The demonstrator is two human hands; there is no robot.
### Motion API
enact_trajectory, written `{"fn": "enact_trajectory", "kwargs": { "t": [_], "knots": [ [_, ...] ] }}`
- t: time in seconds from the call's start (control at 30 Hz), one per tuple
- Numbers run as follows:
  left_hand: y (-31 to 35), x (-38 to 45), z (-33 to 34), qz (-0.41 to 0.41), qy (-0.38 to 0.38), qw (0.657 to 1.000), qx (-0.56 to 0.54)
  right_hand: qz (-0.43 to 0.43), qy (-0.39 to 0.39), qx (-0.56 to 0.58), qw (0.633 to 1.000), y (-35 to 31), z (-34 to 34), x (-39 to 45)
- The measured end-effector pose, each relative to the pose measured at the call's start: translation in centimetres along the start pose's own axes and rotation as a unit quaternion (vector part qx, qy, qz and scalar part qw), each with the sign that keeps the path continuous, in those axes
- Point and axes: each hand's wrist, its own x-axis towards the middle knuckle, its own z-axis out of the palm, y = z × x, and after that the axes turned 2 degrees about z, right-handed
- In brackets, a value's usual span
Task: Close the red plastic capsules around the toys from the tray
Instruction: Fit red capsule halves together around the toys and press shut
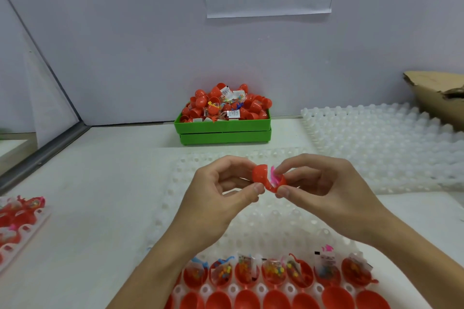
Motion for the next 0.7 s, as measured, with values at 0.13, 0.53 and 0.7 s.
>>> {"fn": "enact_trajectory", "kwargs": {
  "t": [0.13, 0.53, 0.7],
  "knots": [
    [-0.06, -0.05, 0.0, -0.006, -0.004, 1.0, 0.003, -0.015, -0.012, -0.067, 0.998, -0.05, -0.05, -0.05],
    [0.29, -0.38, 0.43, 0.002, -0.021, 1.0, 0.011, -0.053, -0.014, -0.152, 0.987, -0.17, -0.19, -0.11],
    [0.13, -0.48, 0.94, 0.002, -0.015, 0.999, 0.04, -0.015, 0.0, -0.108, 0.994, -0.17, -0.15, -0.24]
  ]
}}
